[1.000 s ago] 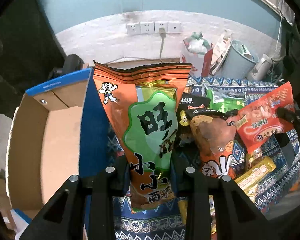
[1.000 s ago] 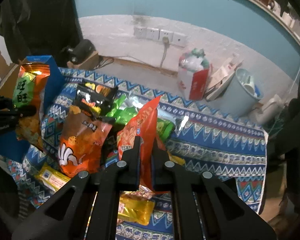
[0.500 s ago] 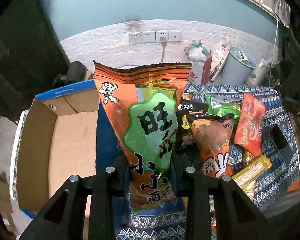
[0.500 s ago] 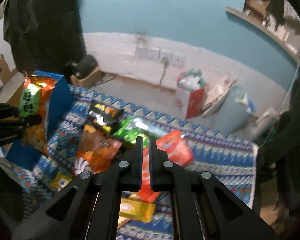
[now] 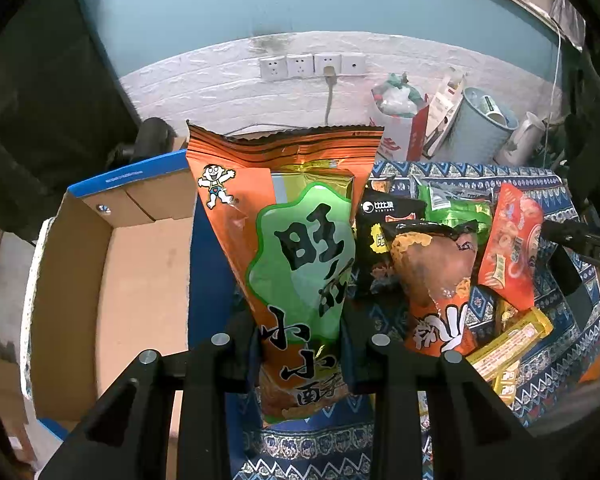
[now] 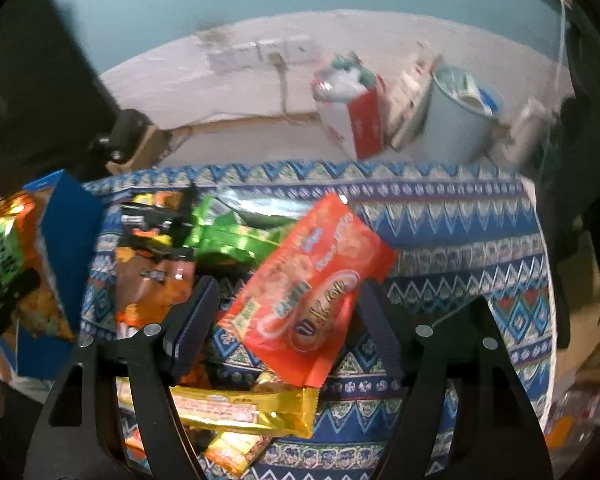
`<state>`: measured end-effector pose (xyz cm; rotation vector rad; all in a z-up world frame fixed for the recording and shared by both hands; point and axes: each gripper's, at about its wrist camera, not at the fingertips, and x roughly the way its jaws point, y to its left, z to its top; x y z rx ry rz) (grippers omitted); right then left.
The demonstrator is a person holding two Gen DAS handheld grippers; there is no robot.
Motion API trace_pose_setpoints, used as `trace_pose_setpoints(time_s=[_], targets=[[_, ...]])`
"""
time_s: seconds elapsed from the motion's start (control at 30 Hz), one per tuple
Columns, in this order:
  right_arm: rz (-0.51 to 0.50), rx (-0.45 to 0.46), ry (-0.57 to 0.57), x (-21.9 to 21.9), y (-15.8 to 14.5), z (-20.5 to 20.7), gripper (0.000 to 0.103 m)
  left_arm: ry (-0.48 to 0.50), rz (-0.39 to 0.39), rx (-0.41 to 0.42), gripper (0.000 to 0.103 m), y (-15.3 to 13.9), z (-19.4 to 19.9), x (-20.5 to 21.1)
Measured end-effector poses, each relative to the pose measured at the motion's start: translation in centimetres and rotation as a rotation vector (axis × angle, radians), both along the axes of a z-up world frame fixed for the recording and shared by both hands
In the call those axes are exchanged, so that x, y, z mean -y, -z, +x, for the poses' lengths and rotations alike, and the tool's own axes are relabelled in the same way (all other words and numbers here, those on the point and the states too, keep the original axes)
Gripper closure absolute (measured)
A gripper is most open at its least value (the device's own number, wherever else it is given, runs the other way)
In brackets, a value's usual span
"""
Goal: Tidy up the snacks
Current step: 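Lift the orange bag with left tool while right tool lifts red cracker bag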
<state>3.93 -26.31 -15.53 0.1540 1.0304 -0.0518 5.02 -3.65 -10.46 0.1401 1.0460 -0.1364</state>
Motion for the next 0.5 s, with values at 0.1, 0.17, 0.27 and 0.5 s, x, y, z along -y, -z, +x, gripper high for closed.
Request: trace_pose_setpoints(time_s=[0.1, 0.17, 0.27, 0.5], targets=[[0.024, -0.04, 0.048, 0.8, 1.6, 0.8, 0.031, -0.001, 0.01, -0.004, 0.072, 0.5, 0.3, 0.0], [0.046, -0.062, 0.079, 1.4, 2.9, 1.5, 0.031, -0.004, 0.01, -0.013, 0.072, 1.0, 0.6, 0.0], [0.074, -0.079, 0.109, 2.0, 4.1, 2.4, 0.031, -0.003, 0.011, -0.027, 0.072, 1.6, 0.9, 0.0], [0.097, -0.117, 0.144, 2.7, 6.0, 4.5, 0.031, 0.008, -0.003, -0.062, 0.072, 2.5, 1.5, 0.3]])
